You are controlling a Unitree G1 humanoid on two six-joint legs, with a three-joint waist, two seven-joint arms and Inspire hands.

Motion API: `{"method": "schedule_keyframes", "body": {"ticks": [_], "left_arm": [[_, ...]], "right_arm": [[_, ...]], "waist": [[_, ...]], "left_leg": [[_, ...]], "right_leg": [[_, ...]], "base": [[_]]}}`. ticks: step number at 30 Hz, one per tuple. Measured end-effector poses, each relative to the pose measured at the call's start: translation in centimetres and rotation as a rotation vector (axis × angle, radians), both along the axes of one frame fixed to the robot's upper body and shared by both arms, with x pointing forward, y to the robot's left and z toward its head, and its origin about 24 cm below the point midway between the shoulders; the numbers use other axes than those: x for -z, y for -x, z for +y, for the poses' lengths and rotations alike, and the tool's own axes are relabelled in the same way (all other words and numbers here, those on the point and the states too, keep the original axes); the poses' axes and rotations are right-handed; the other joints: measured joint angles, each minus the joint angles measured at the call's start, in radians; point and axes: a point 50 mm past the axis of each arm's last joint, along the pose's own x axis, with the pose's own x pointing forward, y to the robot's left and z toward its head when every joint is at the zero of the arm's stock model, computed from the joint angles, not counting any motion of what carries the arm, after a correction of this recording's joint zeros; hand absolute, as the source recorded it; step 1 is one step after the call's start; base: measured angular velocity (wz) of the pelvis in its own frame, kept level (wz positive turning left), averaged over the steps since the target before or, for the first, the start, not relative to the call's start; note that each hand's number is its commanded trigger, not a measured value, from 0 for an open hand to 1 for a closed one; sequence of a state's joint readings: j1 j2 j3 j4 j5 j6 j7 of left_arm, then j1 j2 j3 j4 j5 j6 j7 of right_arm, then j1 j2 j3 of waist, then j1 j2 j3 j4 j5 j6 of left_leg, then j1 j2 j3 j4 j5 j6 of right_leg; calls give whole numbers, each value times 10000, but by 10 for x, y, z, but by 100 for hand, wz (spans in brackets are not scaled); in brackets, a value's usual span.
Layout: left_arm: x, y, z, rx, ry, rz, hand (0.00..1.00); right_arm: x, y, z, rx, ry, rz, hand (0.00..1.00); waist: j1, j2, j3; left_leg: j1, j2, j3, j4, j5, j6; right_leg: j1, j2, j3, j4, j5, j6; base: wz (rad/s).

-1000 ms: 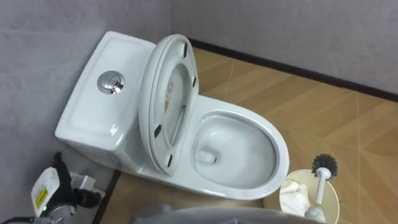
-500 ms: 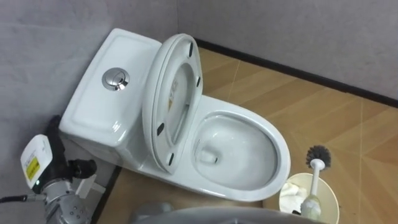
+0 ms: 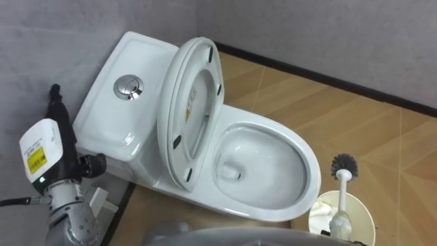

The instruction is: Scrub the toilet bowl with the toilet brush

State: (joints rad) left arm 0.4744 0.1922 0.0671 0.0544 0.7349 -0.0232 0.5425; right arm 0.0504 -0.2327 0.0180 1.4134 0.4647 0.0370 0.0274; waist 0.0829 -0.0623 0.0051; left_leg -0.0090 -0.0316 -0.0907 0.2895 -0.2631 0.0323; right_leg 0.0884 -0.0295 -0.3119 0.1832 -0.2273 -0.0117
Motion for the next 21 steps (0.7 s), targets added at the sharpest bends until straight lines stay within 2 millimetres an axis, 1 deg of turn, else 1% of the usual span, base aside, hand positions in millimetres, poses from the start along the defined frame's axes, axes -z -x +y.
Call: {"method": "schedule_keyframes", "body": {"ticks": [1, 5, 8, 10, 11, 12, 15, 16, 18, 20, 21], "left_arm": [[0, -1, -2, 187, -131, 58, 0], [0, -3, -5, 610, -303, 149, 0], [1, -4, -8, 755, -246, 183, 0], [1, -4, -9, 800, -186, 218, 0], [1, -4, -9, 801, -145, 231, 0], [2, -4, -10, 849, -118, 291, 0], [4, -4, -10, 1175, -535, 596, 0], [5, -3, -11, 1367, -691, 772, 0], [10, -2, -12, 1599, -733, 1129, 0], [18, 3, -12, 1651, -625, 1558, 0], [25, 8, -12, 1633, -504, 1932, 0]], "right_arm": [[0, 4, 0, -23, -25, 103, 100], [1, 2, 2, -408, -257, 116, 100], [1, 1, 3, -475, -424, -17, 100], [1, -2, 3, -523, -506, -165, 100], [1, -3, 4, -540, -538, -207, 100], [1, -4, 4, -619, -621, -261, 100], [0, -7, 2, -913, -617, -296, 100], [-1, -8, 0, -997, -570, -291, 100], [-1, -11, 0, -1086, -534, -312, 100], [-1, -14, 0, -1134, -512, -377, 100], [-2, -16, 0, -1155, -507, -422, 100]], "waist": [[-12, 15, -5], [-38, 10, -5], [-58, 53, 6], [-72, 21, 13], [-73, 16, 15], [-78, 24, 0], [-89, -36, 7], [-90, -54, 20], [-78, -31, 11], [-63, 42, 12], [-26, 65, 23]], "left_leg": [[-8, -3, -17, 9, 3, 3], [25, -7, -23, -57, 83, 9], [124, 3, 0, -133, 144, 25], [208, -3, 63, -395, 273, 44], [204, -2, 76, -461, 276, 43], [208, -4, 86, -530, 298, 40], [228, -7, 142, -720, 441, 39], [254, -6, 209, -775, 485, 34], [360, -4, 229, -848, 568, 18], [414, -5, 248, -886, 607, 4], [487, -6, 314, -939, 641, -12]], "right_leg": [[5, -9, -21, -1, 0, 0], [94, -34, -70, -11, 10, 9], [180, -33, -54, -166, 110, 19], [164, -48, 27, -167, 154, 30], [152, -47, 45, -167, 157, 29], [107, -49, 83, -163, 163, 23], [71, -69, 102, -149, 194, 8], [1, -73, 107, -144, 202, -4], [-3, -77, 122, -140, 210, -18], [26, -66, 167, -144, 217, -30], [40, -49, 251, -146, 223, -45]], "base": [[5], [5], [-2], [-8], [-8], [-7], [-3], [0], [0], [-3], [-13]]}}
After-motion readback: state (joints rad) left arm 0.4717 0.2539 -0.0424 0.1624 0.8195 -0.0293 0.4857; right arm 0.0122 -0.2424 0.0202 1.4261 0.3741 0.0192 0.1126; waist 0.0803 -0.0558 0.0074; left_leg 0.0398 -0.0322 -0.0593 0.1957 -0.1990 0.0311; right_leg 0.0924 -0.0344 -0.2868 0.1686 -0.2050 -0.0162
